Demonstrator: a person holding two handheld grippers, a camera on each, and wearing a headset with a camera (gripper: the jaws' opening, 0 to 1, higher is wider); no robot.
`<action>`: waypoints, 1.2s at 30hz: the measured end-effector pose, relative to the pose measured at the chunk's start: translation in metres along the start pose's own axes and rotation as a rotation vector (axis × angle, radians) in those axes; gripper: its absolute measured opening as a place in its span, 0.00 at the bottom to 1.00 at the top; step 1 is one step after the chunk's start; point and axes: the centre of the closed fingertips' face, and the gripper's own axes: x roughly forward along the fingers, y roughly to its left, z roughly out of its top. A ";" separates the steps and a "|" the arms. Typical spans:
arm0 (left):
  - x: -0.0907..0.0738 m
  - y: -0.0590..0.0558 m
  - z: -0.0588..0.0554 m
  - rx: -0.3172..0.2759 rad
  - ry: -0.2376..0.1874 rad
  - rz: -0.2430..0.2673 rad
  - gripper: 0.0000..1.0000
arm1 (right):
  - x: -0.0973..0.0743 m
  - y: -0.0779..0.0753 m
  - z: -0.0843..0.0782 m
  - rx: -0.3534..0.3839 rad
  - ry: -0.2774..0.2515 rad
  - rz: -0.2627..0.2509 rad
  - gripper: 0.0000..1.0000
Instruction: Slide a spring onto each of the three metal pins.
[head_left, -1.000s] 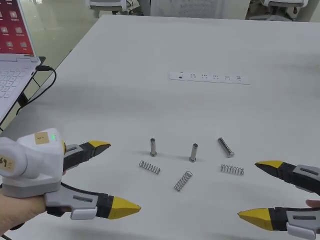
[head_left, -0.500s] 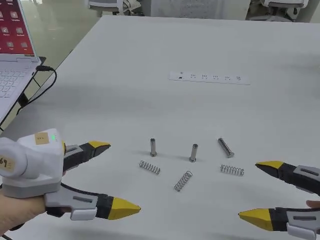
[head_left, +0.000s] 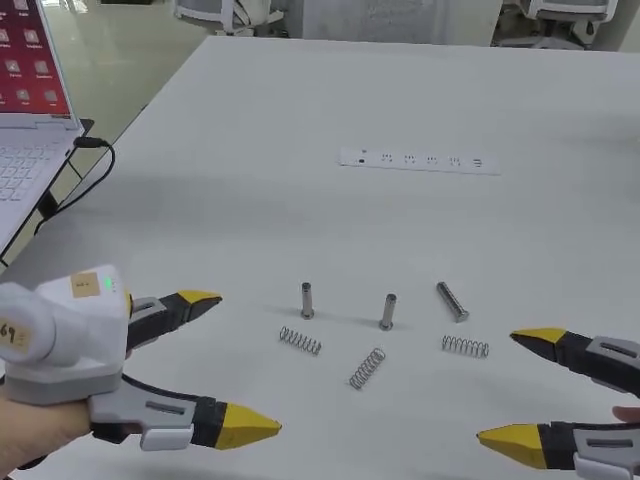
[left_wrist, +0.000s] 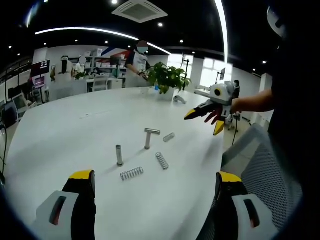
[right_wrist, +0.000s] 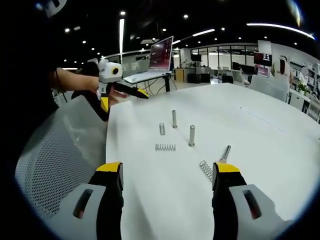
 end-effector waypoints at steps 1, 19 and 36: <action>0.000 0.000 0.000 -0.001 0.001 -0.002 0.97 | 0.000 0.000 0.000 -0.001 0.002 0.000 0.72; 0.007 -0.003 0.006 0.006 -0.014 -0.024 0.98 | 0.000 -0.008 0.002 -0.012 0.020 -0.008 0.72; 0.007 -0.004 0.007 0.012 -0.016 -0.027 0.98 | 0.016 -0.041 0.011 -0.012 0.061 -0.028 0.69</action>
